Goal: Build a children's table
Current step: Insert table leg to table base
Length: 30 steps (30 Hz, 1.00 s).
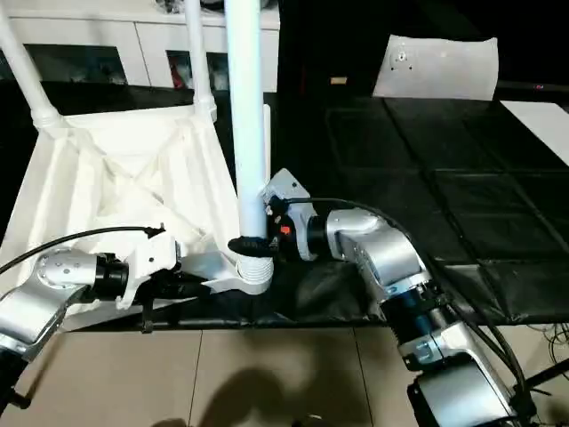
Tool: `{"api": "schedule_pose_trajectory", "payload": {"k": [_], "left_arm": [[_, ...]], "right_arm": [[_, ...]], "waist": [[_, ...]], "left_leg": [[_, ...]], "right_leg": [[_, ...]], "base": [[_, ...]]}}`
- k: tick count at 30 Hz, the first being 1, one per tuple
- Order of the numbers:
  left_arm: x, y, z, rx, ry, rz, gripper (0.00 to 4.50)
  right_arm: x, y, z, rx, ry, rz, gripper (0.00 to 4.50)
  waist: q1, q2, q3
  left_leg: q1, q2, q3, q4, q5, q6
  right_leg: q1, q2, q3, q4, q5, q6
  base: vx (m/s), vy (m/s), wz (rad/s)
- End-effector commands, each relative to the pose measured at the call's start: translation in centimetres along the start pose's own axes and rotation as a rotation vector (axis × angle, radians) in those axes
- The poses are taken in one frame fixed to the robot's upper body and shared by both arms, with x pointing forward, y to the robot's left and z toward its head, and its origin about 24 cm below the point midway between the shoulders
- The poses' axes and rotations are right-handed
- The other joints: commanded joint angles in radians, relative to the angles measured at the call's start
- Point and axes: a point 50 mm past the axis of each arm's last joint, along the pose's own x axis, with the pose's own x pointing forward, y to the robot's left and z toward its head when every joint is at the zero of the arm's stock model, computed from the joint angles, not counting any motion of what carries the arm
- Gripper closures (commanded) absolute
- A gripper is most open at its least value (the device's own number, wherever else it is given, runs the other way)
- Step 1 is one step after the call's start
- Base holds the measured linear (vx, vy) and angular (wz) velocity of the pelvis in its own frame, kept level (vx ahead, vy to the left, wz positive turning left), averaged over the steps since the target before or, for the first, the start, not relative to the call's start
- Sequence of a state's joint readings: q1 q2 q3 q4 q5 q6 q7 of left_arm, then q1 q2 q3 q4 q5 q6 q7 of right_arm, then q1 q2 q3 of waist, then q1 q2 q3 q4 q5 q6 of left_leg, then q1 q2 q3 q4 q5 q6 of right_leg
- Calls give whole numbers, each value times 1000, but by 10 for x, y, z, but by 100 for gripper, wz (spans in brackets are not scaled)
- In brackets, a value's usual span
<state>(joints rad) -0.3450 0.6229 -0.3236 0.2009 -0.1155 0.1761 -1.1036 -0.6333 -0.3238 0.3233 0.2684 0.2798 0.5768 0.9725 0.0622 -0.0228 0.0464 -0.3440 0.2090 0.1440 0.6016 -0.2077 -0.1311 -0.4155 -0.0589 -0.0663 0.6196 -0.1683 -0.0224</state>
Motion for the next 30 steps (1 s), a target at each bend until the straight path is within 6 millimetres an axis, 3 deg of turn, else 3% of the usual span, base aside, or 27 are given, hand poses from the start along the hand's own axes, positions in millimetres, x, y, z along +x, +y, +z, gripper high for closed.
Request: {"api": "schedule_pose_trajectory", "payload": {"k": [1,6,7,9,10,13,14,16,18,20,21,22,23,24,25,26,28,30], "left_arm": [[-5,8,13,70,-22,20,450],[-4,8,15,82,-22,12,450],[-3,8,16,85,-24,9,450],[-3,7,19,92,-32,-5,450],[-3,7,20,94,-35,-7,450],[-2,7,22,93,-44,-10,450],[-3,7,23,88,-49,-9,450],[-3,7,23,82,-54,-7,450],[-5,7,22,65,-66,0,450],[-5,7,22,57,-72,4,450],[-5,7,22,50,-77,8,450],[-5,7,22,48,-78,10,450],[-5,7,23,32,-92,22,450],[-5,8,24,27,-97,28,450],[-5,8,24,27,-97,28,450],[-5,8,24,24,-100,32,450],[-5,8,24,21,-102,36,450],[-5,8,24,20,-104,44,450]], "right_arm": [[0,0,-19,75,80,18,262],[0,-1,-19,74,79,13,262],[0,-2,-21,71,81,5,262],[2,-4,-25,88,66,-15,262],[2,-5,-27,99,58,-23,262],[1,-7,-34,139,36,-52,262],[0,-8,-38,158,19,-63,262],[-1,-8,-40,170,4,-71,262],[-3,-8,-48,208,-38,-93,262],[-5,-7,-52,230,-60,-103,262],[-6,-4,-56,241,-81,-105,262],[-6,-4,-57,244,-86,-107,262],[-8,1,-65,261,-131,-123,262],[-8,4,-68,265,-156,-136,262],[-8,4,-68,265,-156,-136,262],[-9,7,-72,260,-171,-152,262],[-9,9,-75,250,-193,-173,262],[-9,13,-79,222,-223,-218,262]], "waist": [[-2,10,-56],[-2,10,-55],[0,18,-54],[-3,14,-54],[-1,20,-54],[-2,16,-54],[1,31,-55],[-1,23,-54],[0,39,-55],[3,39,-56],[7,60,-57],[5,53,-56],[9,55,-58],[13,68,-60],[12,61,-60],[15,67,-59],[14,66,-57],[15,73,-54]], "left_leg": [[-7,9,14,-74,-161,14],[-7,9,14,-75,-165,12],[-7,9,13,-75,-172,9],[-6,9,14,-75,-179,8],[-6,9,12,-76,-183,6],[-6,9,14,-76,-187,4],[-5,9,10,-76,-186,2],[-5,9,12,-76,-194,3],[-3,9,12,-77,-224,0],[-2,6,9,-78,-231,4],[-1,6,6,-77,-226,3],[-1,8,9,-78,-224,6],[-3,9,9,-76,-203,9],[-2,8,8,-76,-197,8],[-5,9,8,-77,-195,13],[-4,8,7,-77,-199,12],[-5,6,9,-78,-214,14],[0,5,10,-79,-244,15]], "right_leg": [[61,-58,48,-74,-280,-158],[61,-59,47,-74,-283,-161],[60,-60,47,-74,-289,-161],[60,-59,47,-76,-293,-161],[59,-60,47,-75,-294,-163],[59,-59,47,-77,-293,-165],[60,-60,46,-74,-281,-168],[60,-58,46,-77,-274,-170],[61,-59,44,-83,-270,-176],[66,-59,41,-81,-287,-179],[65,-61,42,-78,-279,-183],[64,-59,42,-83,-271,-183],[68,-59,42,-79,-228,-192],[68,-60,42,-75,-213,-197],[70,-58,40,-76,-200,-200],[69,-58,39,-75,-202,-201],[69,-58,40,-80,-233,-196],[64,-59,39,-92,-308,-173]], "base": [[0,0,0],[0,0,0],[0,0,0],[0,0,0],[0,0,0],[0,0,0],[0,0,0],[0,0,0],[0,0,0],[0,0,0],[0,0,0],[0,0,0],[0,0,0],[0,0,0],[0,0,0],[0,0,0],[0,0,0],[0,0,0]]}}
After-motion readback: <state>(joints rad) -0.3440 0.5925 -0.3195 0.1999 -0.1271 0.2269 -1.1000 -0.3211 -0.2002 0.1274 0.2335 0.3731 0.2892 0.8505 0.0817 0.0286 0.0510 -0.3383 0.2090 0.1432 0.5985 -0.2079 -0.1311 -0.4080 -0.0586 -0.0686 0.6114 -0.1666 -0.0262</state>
